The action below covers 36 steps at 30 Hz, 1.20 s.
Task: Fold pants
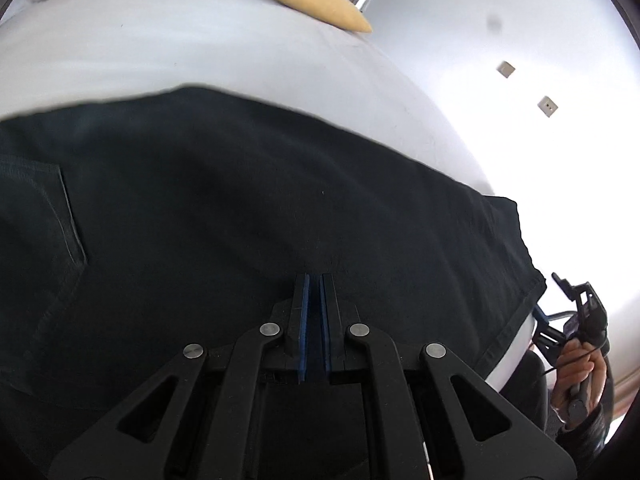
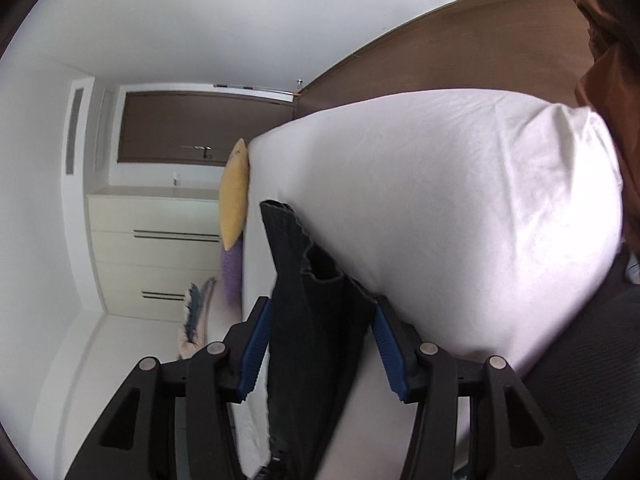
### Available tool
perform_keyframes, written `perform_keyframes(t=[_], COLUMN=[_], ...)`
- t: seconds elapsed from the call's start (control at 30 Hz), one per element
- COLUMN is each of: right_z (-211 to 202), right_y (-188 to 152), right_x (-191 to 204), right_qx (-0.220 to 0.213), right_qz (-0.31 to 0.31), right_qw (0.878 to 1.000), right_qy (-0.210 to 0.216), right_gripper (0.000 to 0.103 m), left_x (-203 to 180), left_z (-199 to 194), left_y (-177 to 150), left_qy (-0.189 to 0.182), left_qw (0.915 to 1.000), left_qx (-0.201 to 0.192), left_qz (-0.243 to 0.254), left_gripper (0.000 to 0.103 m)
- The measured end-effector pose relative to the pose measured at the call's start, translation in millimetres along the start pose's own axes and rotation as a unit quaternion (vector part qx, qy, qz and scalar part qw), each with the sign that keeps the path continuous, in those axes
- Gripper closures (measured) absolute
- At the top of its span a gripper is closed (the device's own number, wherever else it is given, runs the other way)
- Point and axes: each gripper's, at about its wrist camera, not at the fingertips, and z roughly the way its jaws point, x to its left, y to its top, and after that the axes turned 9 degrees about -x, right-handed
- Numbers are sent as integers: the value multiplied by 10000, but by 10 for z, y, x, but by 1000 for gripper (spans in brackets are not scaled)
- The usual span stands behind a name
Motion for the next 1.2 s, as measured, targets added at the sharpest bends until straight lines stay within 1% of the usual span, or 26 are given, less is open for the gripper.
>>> perform_keyframes(t=[0.03, 0.07, 0.13, 0.17, 0.2, 0.23, 0.27, 0.3, 0.37, 0.5, 0.6, 0.63, 0.67, 0.7, 0.73, 0.8, 0.87, 0.9, 0.93, 1.0, 1.03, 1.07, 1.1, 1.13, 1.17, 1.2], right_z=[34, 172, 265, 286, 309, 307, 294, 327, 326, 318, 246, 254, 275, 300, 337, 411, 497, 577, 658, 871, 963, 990, 972, 960, 933, 901], right_y=[9, -41, -42, -42, -37, -32, -30, -29, -32, -67, -155, -210, -325, -458, -673, -1092, -1625, -1906, -2108, -2465, -2569, -2599, -2632, -2657, -2669, -2668], right_x=[-3, 95, 165, 199, 215, 203, 177, 156, 154, 273, 535, 651, 829, 987, 1190, 1455, 1628, 1636, 1599, 1397, 1273, 1248, 1243, 1253, 1261, 1281], right_qx=[-11, -26, -64, -77, -71, -36, -14, -36, -77, -188, -215, -183, -112, -31, 107, 337, 556, 675, 771, 924, 954, 881, 792, 742, 686, 616], right_qz=[4, -14, -102, -194, -258, -297, -291, -235, -206, -419, -1017, -1282, -1733, -2157, -2739, -3687, -4758, -5268, -5630, -6308, -6530, -6633, -6743, -6834, -6886, -6898], right_qw=[10000, 10000, 9999, 9998, 9996, 9995, 9996, 9997, 9997, 9986, 9938, 9907, 9839, 9755, 9609, 9282, 8767, 8454, 8198, 7622, 7394, 7310, 7225, 7147, 7110, 7114], right_qy=[46, 45, 46, 55, 46, 21, -28, -100, -124, -267, -406, -412, -429, -431, -396, -374, -443, -568, -707, -1123, -1332, -1340, -1308, -1291, -1249, -1193], right_gripper=[49, 49, 50, 54, 65, 73, 87, 90, 91, 91, 91, 91, 91, 91, 91, 91, 91, 91, 91, 91, 91, 91, 91, 91, 91, 91], left_x=[40, 83, 174, 195, 213, 217, 224, 222, 218, 197, 178, 175, 177, 175, 214, 208, 189, 183, 165, 113, 80, 48, -11, -58, -119, -164], left_z=[163, 179, 199, 215, 221, 214, 191, 188, 192, 174, 197, 199, 202, 207, 173, 159, 137, 124, 106, 111, 119, 128, 152, 171, 186, 194], left_y=[17, 12, -56, -58, -95, -125, -166, -185, -208, -212, -222, -226, -235, -242, -256, -263, -270, -262, -246, -219, -207, -192, -177, -165, -145, -128], left_qy=[-54, -144, -286, -324, -328, -305, -276, -258, -256, -275, -278, -279, -278, -277, -279, -240, -169, -155, -141, -168, -229, -295, -374, -472, -653, -720], left_qw=[10000, 9998, 9991, 9988, 9988, 9990, 9992, 9993, 9993, 9992, 9991, 9991, 9990, 9990, 9989, 9990, 9990, 9989, 9986, 9981, 9978, 9974, 9968, 9961, 9944, 9935], left_qx=[-29, 1, 47, 69, 71, 64, 44, 26, 6, -5, -22, -29, -35, -43, -46, -61, -87, -90, -75, 10, 53, 98, 154, 160, 127, 116], left_qz=[-61, -153, -298, -353, -362, -333, -289, -271, -259, -287, -320, -326, -336, -354, -365, -366, -403, -440, -505, -592, -627, -653, -683, -730, -827, -875], left_gripper=[98, 99, 99, 99, 99, 99, 99, 99, 99, 99, 99, 99, 99, 99, 99, 99, 99, 98, 98, 98, 94, 89, 74, 44, 29, 13])
